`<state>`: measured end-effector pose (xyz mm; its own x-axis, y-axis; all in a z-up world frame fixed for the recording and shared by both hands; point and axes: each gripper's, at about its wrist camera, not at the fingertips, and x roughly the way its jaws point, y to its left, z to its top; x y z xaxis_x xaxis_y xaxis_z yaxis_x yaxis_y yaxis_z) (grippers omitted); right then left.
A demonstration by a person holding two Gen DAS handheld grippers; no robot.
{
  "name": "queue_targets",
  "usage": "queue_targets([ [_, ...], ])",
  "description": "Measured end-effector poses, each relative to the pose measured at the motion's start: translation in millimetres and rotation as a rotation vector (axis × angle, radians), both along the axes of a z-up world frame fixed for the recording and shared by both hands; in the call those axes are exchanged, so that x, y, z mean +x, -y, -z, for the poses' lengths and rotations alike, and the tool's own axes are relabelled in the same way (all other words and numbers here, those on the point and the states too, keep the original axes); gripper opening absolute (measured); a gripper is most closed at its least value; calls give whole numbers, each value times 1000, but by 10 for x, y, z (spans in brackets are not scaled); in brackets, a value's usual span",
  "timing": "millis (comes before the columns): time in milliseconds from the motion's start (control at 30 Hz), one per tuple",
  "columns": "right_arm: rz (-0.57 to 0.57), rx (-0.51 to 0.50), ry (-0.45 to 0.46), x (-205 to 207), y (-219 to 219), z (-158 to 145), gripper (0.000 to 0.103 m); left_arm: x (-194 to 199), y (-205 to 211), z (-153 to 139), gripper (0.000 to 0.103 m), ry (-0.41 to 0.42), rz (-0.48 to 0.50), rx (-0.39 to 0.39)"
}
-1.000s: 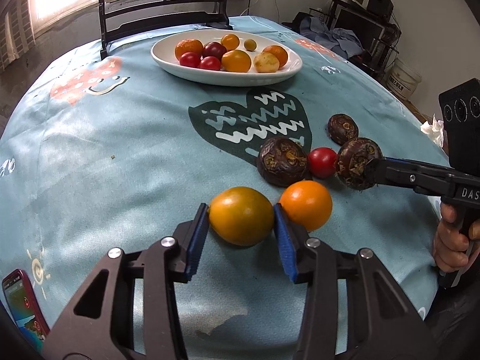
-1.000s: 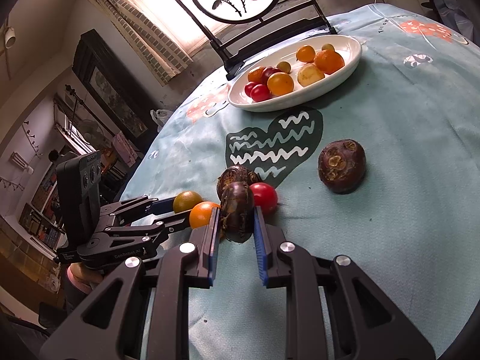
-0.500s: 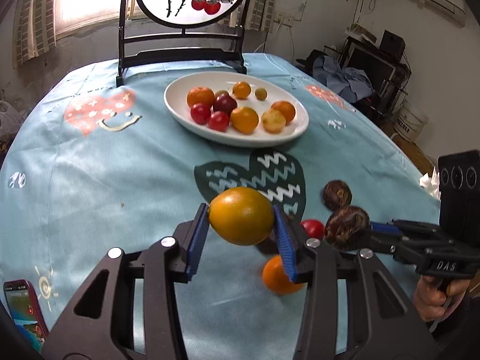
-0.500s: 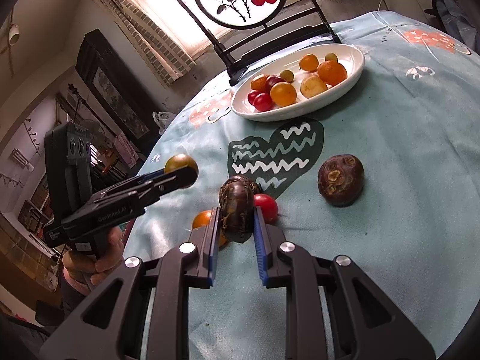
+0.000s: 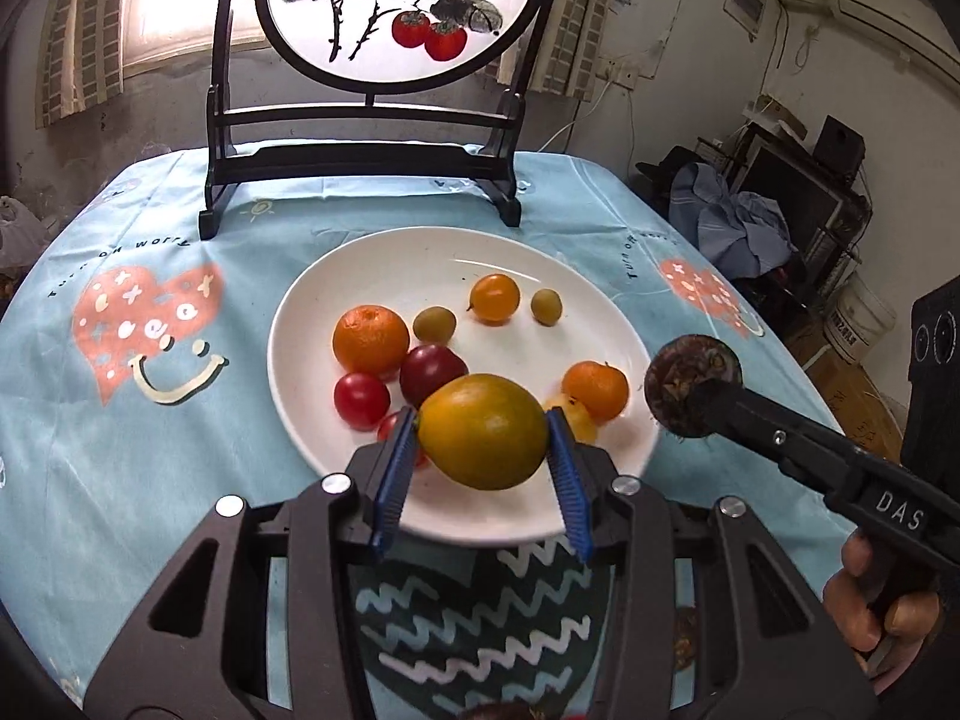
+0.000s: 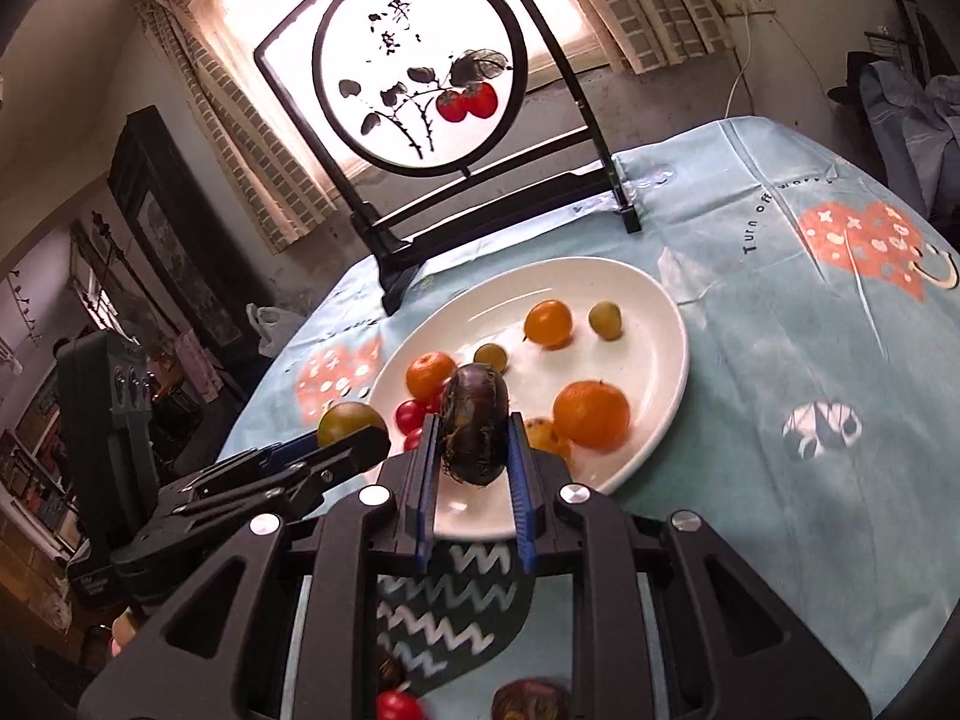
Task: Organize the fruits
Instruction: 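Carry both fruits over the plate and open both tools to release, then move both open tools back to the remaining fruits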
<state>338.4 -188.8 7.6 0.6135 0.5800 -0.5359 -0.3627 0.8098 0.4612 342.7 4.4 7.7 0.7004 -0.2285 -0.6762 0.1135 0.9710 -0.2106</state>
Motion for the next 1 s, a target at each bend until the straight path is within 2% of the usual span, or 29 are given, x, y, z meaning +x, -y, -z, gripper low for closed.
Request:
queue_targets([
  [167, 7, -52, -16, 378, -128, 191, 24, 231, 10, 116, 45, -34, -22, 38],
  [200, 11, -63, -17, 404, -147, 214, 34, 233, 11, 110, 48, -26, -29, 47],
  [267, 19, -77, -19, 402, -145, 213, 45, 191, 28, 52, 66, 6, -42, 74],
  [367, 24, -62, 14, 276, -76, 112, 45, 70, 34, -82, 80, 44, -54, 101],
  [500, 25, -50, 57, 18, 25, -6, 51, -189, 0, -222, 90, 87, -68, 115],
  [567, 15, -54, 66, -135, 81, -8, 52, -367, -53, -229, 100, 104, -85, 131],
  [667, 4, -82, 64, -395, 161, 84, 57, -640, -193, -114, 101, 111, -123, 146],
  [767, -7, -116, -1, -589, 207, 254, 58, -837, -416, 78, 101, 68, -208, 148],
  [867, -43, -157, -71, -746, 217, 420, 58, -975, -654, 201, 101, 10, -254, 93],
  [1000, -80, -243, -84, -929, 162, 542, 58, -1117, -830, 263, 101, 3, -307, 28],
])
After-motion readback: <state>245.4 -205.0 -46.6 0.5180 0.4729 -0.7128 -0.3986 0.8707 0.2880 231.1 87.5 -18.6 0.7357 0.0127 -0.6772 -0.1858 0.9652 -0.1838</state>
